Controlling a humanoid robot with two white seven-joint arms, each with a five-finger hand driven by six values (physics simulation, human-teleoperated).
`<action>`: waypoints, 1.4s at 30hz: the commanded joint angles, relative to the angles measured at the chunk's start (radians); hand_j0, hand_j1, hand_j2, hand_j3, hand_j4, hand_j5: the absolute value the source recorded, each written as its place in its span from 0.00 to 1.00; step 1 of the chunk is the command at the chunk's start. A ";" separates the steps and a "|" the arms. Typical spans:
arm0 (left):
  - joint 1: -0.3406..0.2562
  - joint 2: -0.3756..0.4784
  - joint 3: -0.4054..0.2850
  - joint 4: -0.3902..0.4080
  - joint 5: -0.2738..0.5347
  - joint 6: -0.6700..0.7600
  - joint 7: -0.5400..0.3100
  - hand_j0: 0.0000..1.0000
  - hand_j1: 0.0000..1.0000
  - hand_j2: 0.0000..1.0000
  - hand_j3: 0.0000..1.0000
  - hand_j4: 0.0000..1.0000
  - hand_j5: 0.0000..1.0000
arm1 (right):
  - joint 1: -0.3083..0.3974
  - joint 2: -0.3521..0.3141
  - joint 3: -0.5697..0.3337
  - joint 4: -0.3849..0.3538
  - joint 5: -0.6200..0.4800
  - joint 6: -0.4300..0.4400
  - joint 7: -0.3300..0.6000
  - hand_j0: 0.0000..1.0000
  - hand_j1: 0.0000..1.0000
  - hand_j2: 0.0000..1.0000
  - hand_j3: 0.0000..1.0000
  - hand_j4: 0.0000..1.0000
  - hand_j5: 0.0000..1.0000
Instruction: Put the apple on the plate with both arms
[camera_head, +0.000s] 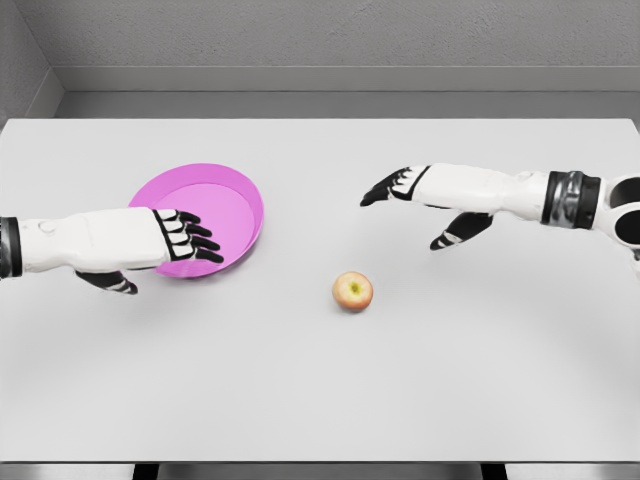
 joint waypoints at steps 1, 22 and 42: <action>-0.003 -0.071 -0.012 -0.001 0.007 0.001 -0.011 1.00 1.00 1.00 1.00 1.00 1.00 | 0.002 -0.080 -0.120 0.074 -0.031 0.003 0.000 1.00 1.00 1.00 1.00 1.00 1.00; -0.175 -0.545 -0.200 0.252 -0.016 0.001 -0.133 1.00 1.00 1.00 1.00 1.00 1.00 | 0.046 -0.096 -0.172 0.091 -0.083 0.003 0.000 1.00 1.00 1.00 1.00 1.00 1.00; -0.196 -0.650 -0.240 0.275 -0.205 0.001 -0.128 1.00 1.00 1.00 1.00 1.00 1.00 | 0.057 -0.093 -0.194 0.091 -0.082 0.003 0.000 1.00 1.00 1.00 1.00 1.00 1.00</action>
